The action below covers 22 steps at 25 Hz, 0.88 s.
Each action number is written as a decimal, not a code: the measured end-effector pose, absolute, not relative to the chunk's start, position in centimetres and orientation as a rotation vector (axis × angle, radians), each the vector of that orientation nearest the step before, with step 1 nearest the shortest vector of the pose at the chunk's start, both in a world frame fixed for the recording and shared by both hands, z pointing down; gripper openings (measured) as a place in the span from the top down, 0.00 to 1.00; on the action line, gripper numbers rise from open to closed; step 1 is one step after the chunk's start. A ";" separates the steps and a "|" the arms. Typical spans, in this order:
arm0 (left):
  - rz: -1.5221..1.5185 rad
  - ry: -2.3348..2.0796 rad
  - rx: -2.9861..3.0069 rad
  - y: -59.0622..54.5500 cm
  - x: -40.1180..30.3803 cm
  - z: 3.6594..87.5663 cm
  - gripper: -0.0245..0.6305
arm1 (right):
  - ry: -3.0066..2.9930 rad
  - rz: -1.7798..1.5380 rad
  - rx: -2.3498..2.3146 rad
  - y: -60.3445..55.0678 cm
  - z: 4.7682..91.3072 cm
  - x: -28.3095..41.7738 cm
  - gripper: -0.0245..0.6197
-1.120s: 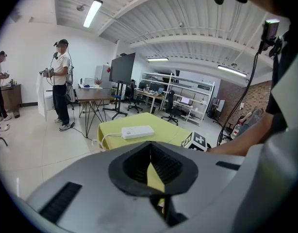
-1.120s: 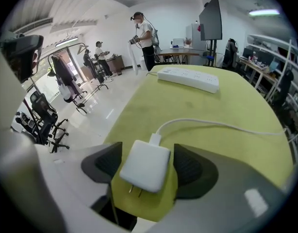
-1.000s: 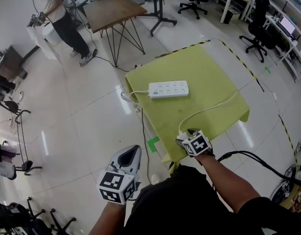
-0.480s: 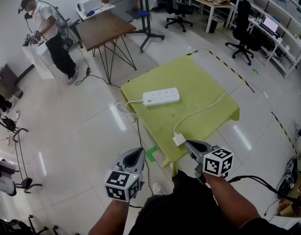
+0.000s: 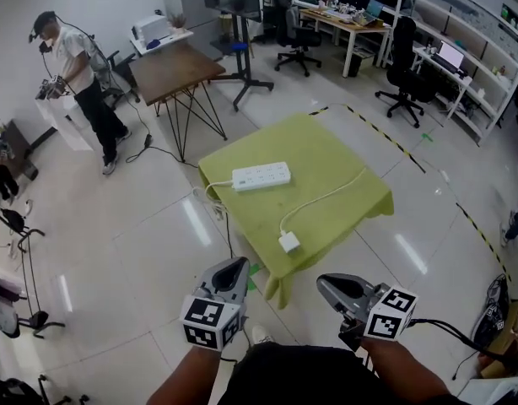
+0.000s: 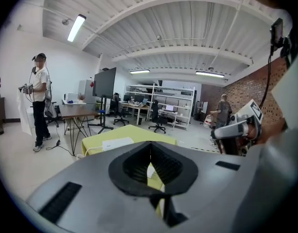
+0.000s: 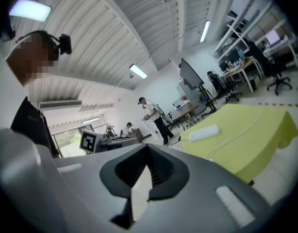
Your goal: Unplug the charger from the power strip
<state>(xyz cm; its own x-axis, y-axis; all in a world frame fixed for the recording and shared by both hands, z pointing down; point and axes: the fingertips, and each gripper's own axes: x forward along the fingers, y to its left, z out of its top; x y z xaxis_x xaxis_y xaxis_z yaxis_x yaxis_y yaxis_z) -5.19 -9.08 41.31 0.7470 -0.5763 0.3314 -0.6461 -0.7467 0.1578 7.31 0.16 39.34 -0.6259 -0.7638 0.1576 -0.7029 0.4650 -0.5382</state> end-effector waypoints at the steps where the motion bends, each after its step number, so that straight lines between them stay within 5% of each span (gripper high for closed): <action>1: 0.376 -0.979 2.681 -8.6 -4.9 41.3 0.95 | 2.651 -0.819 -1.333 1.2 39.0 7.5 0.96; 7: 0.299 -1.077 2.626 -4.1 -2.5 40.6 0.95 | 2.895 -0.516 -1.537 9.1 38.4 10.6 0.96; 22: 0.303 -1.177 2.579 8.7 0.2 40.0 0.95 | 2.861 -0.652 -1.466 20.8 41.7 15.3 0.96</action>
